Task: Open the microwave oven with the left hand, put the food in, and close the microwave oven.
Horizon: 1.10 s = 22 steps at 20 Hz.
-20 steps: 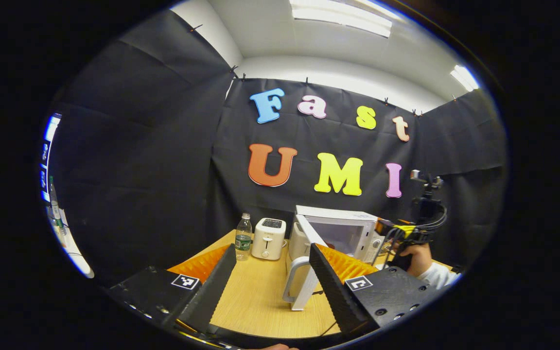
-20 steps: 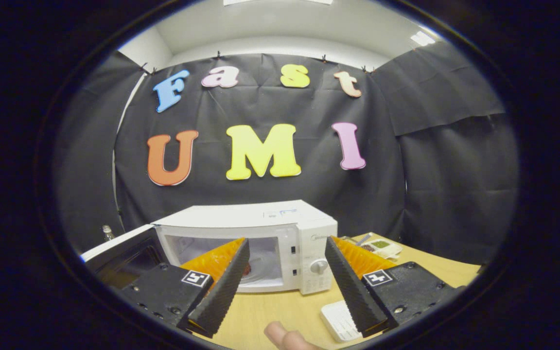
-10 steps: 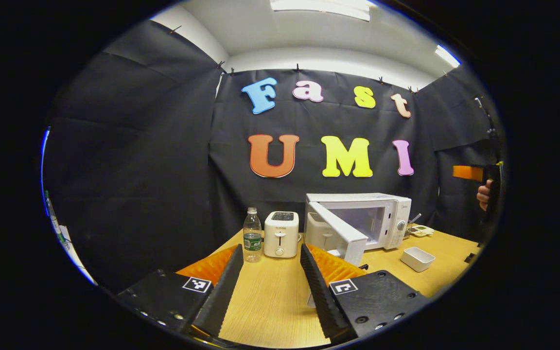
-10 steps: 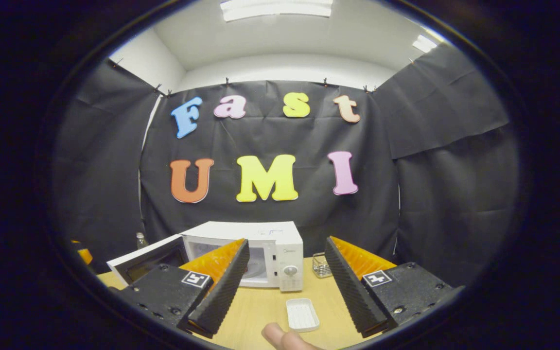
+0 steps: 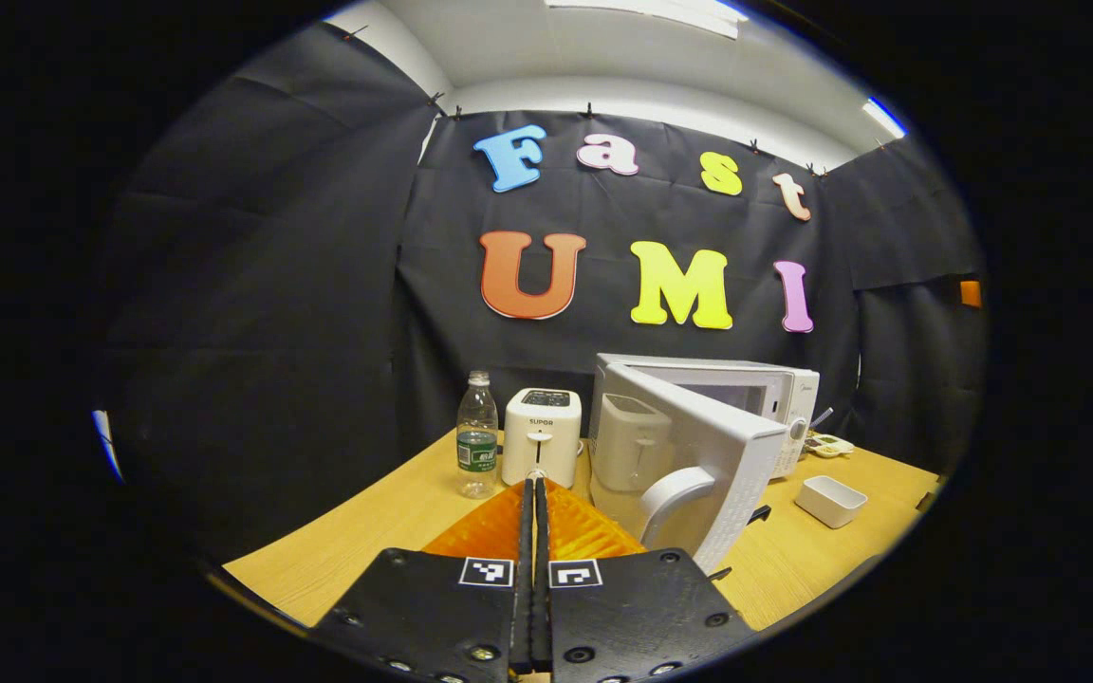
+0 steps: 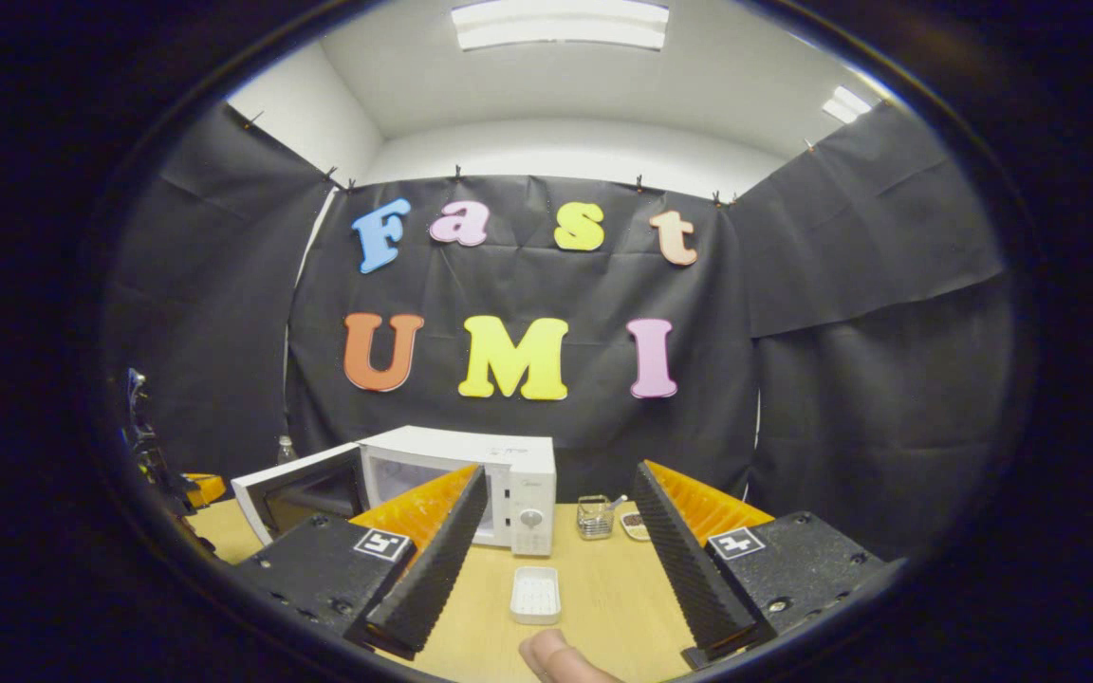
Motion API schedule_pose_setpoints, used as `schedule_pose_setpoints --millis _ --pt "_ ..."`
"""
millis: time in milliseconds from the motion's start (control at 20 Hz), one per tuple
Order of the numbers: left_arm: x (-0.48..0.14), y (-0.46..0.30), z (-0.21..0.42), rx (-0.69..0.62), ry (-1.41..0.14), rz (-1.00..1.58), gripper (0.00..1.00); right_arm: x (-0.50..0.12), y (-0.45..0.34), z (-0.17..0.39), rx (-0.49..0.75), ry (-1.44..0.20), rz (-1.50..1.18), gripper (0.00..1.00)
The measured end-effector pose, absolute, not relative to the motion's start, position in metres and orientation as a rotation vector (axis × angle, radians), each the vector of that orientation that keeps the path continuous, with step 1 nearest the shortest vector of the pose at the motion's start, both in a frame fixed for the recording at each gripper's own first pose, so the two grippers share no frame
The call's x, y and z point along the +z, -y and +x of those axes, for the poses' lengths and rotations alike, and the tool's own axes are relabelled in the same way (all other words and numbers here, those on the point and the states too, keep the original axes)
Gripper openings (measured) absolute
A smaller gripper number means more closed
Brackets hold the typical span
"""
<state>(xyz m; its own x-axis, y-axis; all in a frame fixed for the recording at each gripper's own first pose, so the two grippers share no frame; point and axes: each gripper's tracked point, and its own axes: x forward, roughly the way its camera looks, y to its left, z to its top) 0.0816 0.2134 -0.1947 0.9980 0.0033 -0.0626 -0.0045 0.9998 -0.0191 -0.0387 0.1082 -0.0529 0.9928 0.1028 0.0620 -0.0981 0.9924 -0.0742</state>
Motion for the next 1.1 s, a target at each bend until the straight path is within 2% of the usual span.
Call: schedule_pose_setpoints --millis 400,1100 --pt "-0.240 -0.182 0.095 -0.084 -0.144 -0.032 0.00 -0.047 -0.091 -0.057 0.103 0.088 -0.093 0.99" --pt "-0.237 -0.064 0.110 -0.240 -0.146 -0.013 0.00 -0.047 -0.058 -0.076 0.098 0.100 -0.083 0.99"
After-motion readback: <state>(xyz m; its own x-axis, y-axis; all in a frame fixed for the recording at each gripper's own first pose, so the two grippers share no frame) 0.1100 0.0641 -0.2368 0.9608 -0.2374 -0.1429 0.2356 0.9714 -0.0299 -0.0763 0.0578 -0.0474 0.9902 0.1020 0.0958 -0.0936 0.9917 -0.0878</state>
